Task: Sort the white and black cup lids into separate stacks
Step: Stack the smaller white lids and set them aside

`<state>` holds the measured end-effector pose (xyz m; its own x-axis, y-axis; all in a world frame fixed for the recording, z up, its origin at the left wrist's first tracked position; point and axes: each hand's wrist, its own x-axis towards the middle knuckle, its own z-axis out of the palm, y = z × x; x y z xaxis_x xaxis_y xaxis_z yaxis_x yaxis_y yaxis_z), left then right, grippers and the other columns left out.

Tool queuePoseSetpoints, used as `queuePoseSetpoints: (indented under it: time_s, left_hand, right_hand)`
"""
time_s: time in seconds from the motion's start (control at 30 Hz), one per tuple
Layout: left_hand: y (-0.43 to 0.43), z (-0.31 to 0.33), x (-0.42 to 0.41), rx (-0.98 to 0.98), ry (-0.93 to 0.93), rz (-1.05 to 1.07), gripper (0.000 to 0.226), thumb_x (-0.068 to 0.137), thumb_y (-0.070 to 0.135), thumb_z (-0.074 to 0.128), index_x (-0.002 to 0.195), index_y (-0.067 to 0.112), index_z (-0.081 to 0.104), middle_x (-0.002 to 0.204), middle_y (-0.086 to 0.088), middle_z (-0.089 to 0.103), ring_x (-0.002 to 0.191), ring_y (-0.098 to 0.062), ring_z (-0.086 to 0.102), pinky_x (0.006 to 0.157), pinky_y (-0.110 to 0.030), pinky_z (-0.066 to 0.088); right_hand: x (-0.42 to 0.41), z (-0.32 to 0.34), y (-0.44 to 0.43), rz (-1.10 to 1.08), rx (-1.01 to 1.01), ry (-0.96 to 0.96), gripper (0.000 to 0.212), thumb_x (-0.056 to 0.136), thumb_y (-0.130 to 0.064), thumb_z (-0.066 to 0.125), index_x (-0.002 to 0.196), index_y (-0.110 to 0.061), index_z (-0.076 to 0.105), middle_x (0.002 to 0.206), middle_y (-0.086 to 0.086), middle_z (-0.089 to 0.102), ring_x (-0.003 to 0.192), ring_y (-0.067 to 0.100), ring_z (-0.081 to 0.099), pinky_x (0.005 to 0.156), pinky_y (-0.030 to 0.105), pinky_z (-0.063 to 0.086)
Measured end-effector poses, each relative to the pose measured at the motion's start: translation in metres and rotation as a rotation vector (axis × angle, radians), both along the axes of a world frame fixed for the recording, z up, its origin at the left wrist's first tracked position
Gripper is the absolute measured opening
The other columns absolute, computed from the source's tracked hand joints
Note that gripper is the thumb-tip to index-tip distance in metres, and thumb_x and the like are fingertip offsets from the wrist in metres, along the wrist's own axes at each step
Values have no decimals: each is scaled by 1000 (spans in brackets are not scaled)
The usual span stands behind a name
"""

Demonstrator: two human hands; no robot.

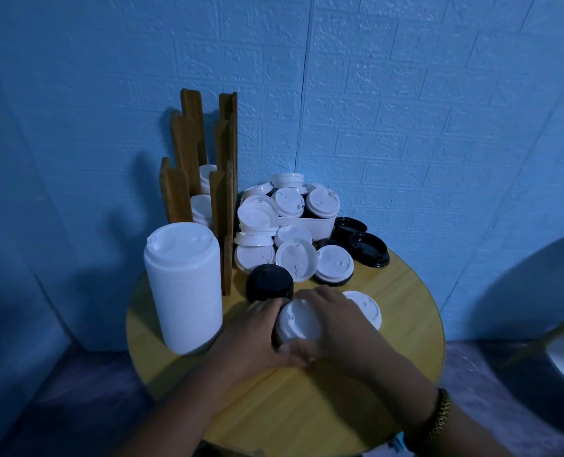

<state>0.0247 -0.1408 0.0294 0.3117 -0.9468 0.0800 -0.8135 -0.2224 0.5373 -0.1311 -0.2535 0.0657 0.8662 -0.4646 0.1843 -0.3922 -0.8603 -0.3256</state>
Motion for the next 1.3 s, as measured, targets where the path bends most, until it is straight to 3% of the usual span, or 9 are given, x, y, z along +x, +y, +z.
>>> queuePoseSetpoints:
  time_s: [0.17, 0.37, 0.53, 0.73, 0.87, 0.97, 1.07, 1.2, 1.3]
  left_hand:
    - [0, -1, 1, -36, 10, -1, 96, 64, 69, 83, 142, 39, 37, 135, 19, 48, 118, -1, 44, 95, -26, 47]
    - [2, 1, 1, -20, 46, 8, 99, 65, 67, 83, 147, 42, 32, 139, 20, 44, 120, -2, 42, 94, -28, 46]
    - [2, 2, -2, -8, 61, 8, 112, 64, 67, 85, 154, 39, 26, 153, 14, 40, 134, -6, 41, 101, -26, 42]
    - [3, 4, -1, -14, 39, 6, 91, 71, 62, 82, 145, 40, 35, 140, 13, 49, 115, -2, 45, 94, -28, 49]
    - [3, 3, -3, -8, 32, 1, 93, 70, 65, 80, 147, 42, 33, 141, 14, 47, 121, -4, 45, 98, -31, 48]
    - [3, 3, -2, -14, 37, 8, 94, 68, 66, 80, 146, 44, 34, 140, 18, 46, 123, -3, 43, 100, -31, 45]
    - [2, 2, -2, -15, 30, 6, 96, 66, 67, 81, 146, 45, 32, 142, 18, 44, 120, 1, 40, 97, -26, 41]
    - [4, 2, -3, -7, 23, 6, 111, 65, 71, 79, 155, 44, 20, 153, 18, 36, 136, -6, 37, 106, -29, 37]
    - [4, 1, -3, -23, 14, -8, 100, 67, 72, 75, 151, 49, 25, 150, 21, 39, 134, -4, 38, 106, -30, 39]
  right_hand:
    - [-2, -3, -9, 95, 94, 49, 88, 77, -70, 62, 152, -36, 29, 142, -16, 37, 132, 9, 33, 106, 32, 33]
    - [4, -3, -13, 4, 0, 46, 70, 77, -72, 60, 132, -30, 50, 119, -12, 56, 111, 14, 52, 91, 37, 43]
    - [5, -8, -21, 127, 153, 103, 83, 71, -72, 55, 145, -39, 39, 146, -20, 44, 132, 10, 41, 105, 42, 39]
    - [12, 0, -15, 16, -46, 144, 71, 77, -74, 58, 134, -34, 49, 128, -11, 55, 117, 15, 50, 95, 40, 41]
    - [-2, 2, -24, 54, 70, 92, 76, 81, -73, 53, 144, -33, 45, 145, -12, 48, 134, 12, 42, 108, 39, 33]
    - [-22, -4, -50, -142, 67, -45, 74, 85, -71, 45, 147, -31, 42, 155, -5, 38, 142, 16, 34, 113, 46, 32]
    - [-36, -16, -70, -291, 78, 185, 74, 90, -56, 58, 153, -34, 26, 163, -3, 20, 148, 21, 22, 118, 51, 24]
    - [-41, -26, -73, -305, 156, 89, 74, 85, -63, 61, 147, -32, 36, 151, -7, 40, 133, 15, 43, 111, 44, 38]
    - [-43, -26, -72, -372, 121, 51, 82, 77, -73, 62, 144, -31, 41, 142, -3, 47, 122, 18, 49, 102, 41, 43]
